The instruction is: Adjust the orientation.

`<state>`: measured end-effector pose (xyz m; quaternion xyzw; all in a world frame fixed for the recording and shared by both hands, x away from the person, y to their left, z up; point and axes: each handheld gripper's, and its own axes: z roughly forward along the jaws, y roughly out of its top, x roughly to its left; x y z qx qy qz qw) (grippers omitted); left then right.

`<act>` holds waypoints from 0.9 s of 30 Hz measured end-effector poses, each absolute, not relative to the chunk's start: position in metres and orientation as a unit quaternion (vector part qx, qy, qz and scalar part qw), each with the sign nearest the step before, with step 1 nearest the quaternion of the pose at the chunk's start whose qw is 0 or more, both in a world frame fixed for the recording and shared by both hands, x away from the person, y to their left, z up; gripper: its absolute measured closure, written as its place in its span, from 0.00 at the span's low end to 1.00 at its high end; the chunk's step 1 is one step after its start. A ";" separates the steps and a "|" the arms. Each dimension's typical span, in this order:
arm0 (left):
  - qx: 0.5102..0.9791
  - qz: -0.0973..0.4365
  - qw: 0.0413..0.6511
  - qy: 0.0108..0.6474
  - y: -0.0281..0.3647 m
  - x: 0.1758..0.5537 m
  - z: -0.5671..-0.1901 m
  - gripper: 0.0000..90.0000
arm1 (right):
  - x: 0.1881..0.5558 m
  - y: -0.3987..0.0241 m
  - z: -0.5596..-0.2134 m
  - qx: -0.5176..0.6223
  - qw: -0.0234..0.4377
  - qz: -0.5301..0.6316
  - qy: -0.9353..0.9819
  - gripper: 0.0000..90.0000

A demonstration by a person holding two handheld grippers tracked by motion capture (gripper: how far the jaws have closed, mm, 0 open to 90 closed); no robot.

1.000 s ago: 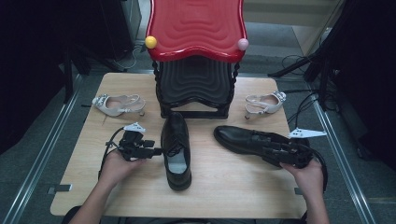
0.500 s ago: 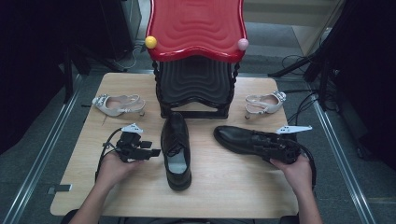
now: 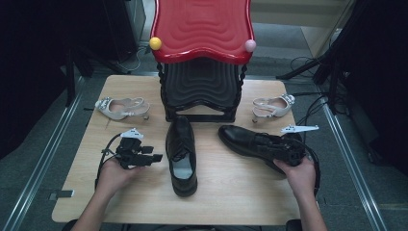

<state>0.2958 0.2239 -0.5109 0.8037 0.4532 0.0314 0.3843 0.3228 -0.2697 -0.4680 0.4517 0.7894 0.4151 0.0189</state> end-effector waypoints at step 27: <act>0.792 0.048 0.389 0.468 0.238 0.276 -0.511 0.45 | 0.341 -0.193 -0.478 0.424 0.016 0.424 0.800 0.91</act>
